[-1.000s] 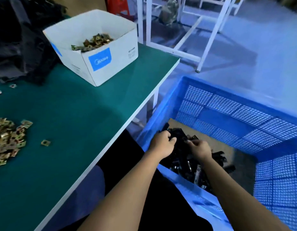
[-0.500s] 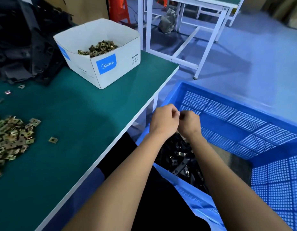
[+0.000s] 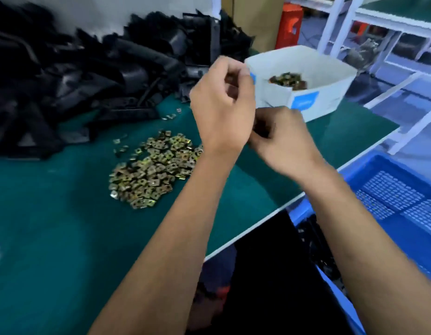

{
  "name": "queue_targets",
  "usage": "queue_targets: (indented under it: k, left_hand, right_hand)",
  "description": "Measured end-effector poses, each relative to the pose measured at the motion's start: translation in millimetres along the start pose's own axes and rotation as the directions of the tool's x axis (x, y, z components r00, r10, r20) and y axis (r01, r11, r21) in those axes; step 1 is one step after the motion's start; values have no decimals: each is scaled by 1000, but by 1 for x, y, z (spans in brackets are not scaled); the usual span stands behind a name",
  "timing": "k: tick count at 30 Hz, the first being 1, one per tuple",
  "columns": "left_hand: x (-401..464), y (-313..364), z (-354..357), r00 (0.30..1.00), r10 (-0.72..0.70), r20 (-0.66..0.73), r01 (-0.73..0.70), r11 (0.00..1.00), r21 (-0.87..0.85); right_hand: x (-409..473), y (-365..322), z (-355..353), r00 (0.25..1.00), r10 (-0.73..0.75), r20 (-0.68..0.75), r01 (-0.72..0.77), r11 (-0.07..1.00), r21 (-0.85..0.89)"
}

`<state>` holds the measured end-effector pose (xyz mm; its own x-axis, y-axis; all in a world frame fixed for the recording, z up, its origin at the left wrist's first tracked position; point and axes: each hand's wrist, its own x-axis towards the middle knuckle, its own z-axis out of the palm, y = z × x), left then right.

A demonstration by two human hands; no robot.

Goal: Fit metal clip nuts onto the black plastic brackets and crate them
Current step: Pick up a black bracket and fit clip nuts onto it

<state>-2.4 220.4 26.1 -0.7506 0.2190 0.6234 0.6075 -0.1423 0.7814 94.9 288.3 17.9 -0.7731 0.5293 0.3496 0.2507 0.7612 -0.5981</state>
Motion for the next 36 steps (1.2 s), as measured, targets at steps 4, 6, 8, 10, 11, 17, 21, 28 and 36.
queue_targets:
  k: [4, 6, 8, 10, 11, 17, 21, 28, 36]
  left_hand:
    - [19, -32, -101, 976, 10, -219, 41, 974, 224]
    - [21, -48, -154, 957, 6, -289, 110, 917, 383]
    - [20, -67, -207, 940, 6, -341, 190, 821, 539]
    - [19, -86, -251, 940, 26, -339, 238, 662, 710]
    - [18, -96, -269, 942, 28, -336, 259, 576, 775]
    - [29, -127, -283, 921, -94, -379, 382, 421, 823]
    - [38, -134, -273, 956, -173, -236, 286, 381, 879]
    - [40, -144, -286, 934, -199, -295, 355, 469, 809]
    - [35, -131, -283, 934, -116, -338, 310, 734, 604]
  right_hand:
    - [38, -72, 76, 949, -179, 260, 205, 976, -77]
    - [49, -107, 115, 902, -260, 345, 308, 947, -93]
    - [56, -131, 145, 866, -302, 399, 368, 924, -100]
    - [64, -138, 168, 842, -326, 429, 428, 889, -165]
    - [67, -137, 177, 833, -327, 445, 449, 871, -200]
    - [65, -120, 206, 817, -389, 426, 478, 870, -122]
    - [65, -119, 205, 819, -406, 405, 473, 878, -77]
    - [65, -111, 203, 869, -423, 257, 414, 906, 94]
    - [66, -112, 200, 942, -288, 173, 204, 900, 385]
